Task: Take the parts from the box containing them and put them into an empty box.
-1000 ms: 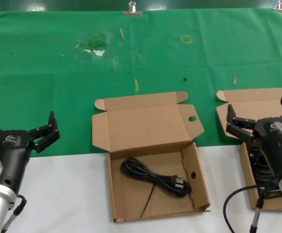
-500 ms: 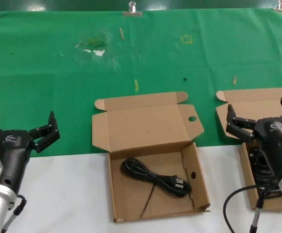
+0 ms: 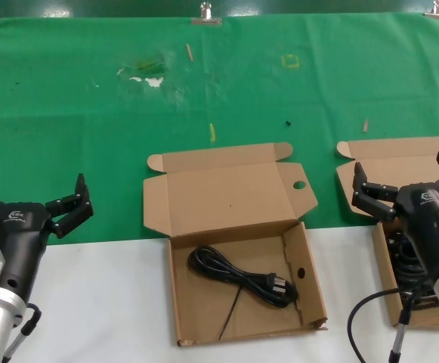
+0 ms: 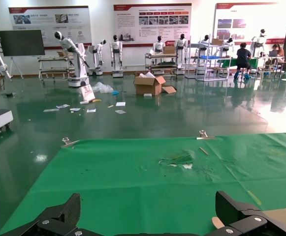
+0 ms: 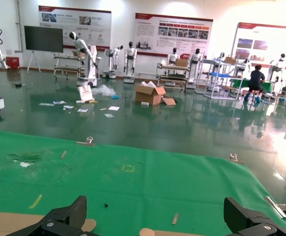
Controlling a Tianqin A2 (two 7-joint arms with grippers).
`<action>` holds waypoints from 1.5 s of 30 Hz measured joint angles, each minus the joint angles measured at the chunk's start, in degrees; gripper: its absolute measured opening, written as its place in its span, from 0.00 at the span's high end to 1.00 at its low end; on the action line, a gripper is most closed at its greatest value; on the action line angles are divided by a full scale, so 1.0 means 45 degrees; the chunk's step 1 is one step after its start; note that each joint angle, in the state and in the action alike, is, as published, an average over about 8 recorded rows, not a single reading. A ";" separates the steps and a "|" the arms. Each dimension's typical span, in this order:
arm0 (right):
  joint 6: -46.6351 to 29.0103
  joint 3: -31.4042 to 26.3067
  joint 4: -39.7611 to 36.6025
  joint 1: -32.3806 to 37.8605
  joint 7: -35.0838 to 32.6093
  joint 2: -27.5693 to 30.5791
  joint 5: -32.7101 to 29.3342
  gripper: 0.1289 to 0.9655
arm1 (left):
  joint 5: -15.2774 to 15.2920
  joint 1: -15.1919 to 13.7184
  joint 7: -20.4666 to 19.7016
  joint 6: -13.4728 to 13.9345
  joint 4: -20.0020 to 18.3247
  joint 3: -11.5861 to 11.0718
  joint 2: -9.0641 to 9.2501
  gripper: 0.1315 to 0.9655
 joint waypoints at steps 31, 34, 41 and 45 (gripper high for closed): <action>0.0000 0.0000 0.0000 0.0000 0.0000 0.0000 0.0000 0.00 | 0.0000 0.0000 0.0000 0.0000 0.0000 0.0000 0.0000 0.00; 0.0000 0.0000 0.0000 0.0000 0.0000 0.0000 0.0000 0.00 | 0.0000 0.0000 0.0000 0.0000 0.0000 0.0000 0.0000 0.00; 0.0000 0.0000 0.0000 0.0000 0.0000 0.0000 0.0000 0.00 | 0.0000 0.0000 0.0000 0.0000 0.0000 0.0000 0.0000 0.00; 0.0000 0.0000 0.0000 0.0000 0.0000 0.0000 0.0000 0.00 | 0.0000 0.0000 0.0000 0.0000 0.0000 0.0000 0.0000 0.00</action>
